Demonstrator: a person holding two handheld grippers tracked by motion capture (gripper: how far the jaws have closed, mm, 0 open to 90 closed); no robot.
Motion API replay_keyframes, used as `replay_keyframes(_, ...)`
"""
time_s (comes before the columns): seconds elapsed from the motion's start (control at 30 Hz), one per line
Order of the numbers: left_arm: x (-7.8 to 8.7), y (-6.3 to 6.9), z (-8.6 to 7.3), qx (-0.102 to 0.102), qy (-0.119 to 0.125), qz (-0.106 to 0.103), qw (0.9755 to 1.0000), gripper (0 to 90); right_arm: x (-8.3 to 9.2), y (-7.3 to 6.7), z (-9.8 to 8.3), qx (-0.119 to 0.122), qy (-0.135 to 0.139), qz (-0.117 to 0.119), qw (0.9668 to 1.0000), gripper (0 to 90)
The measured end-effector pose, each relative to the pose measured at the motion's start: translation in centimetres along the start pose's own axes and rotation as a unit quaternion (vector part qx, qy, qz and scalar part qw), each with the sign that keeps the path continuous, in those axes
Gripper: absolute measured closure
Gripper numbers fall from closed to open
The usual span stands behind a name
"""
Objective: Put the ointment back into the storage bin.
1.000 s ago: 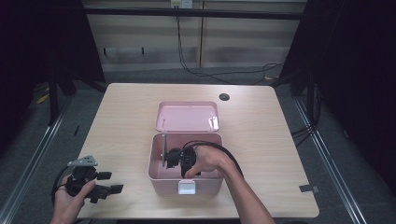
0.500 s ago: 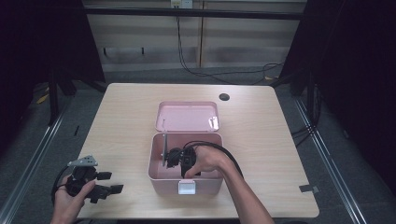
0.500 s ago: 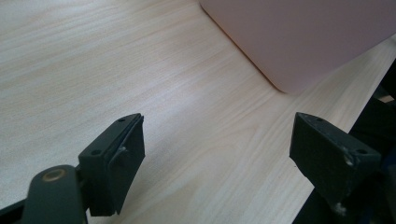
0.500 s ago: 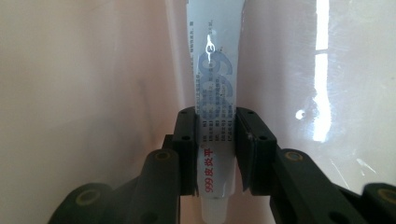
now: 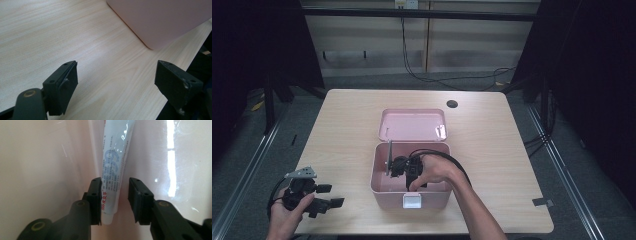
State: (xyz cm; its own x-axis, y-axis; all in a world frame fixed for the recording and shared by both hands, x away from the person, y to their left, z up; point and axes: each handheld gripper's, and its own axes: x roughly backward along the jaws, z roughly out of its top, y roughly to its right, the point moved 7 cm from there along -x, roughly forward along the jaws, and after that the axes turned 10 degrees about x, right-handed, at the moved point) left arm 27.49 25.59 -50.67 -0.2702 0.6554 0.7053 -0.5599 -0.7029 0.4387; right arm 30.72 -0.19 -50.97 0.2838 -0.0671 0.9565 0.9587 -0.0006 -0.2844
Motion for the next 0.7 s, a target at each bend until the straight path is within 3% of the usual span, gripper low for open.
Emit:
replay_keyframes(0.33,0.0,0.0,0.0,0.001,0.001,0.000,1.0000,18.6,1.2,-0.2,-0.6,-0.006,0.011,-0.019,0.9997,62.3)
replay_keyframes(0.7,0.0,0.0,0.0,0.000,0.000,0.001,1.0000,18.5,2.5,-0.7,-1.0,-0.005,0.026,-0.025,0.9994,61.1)
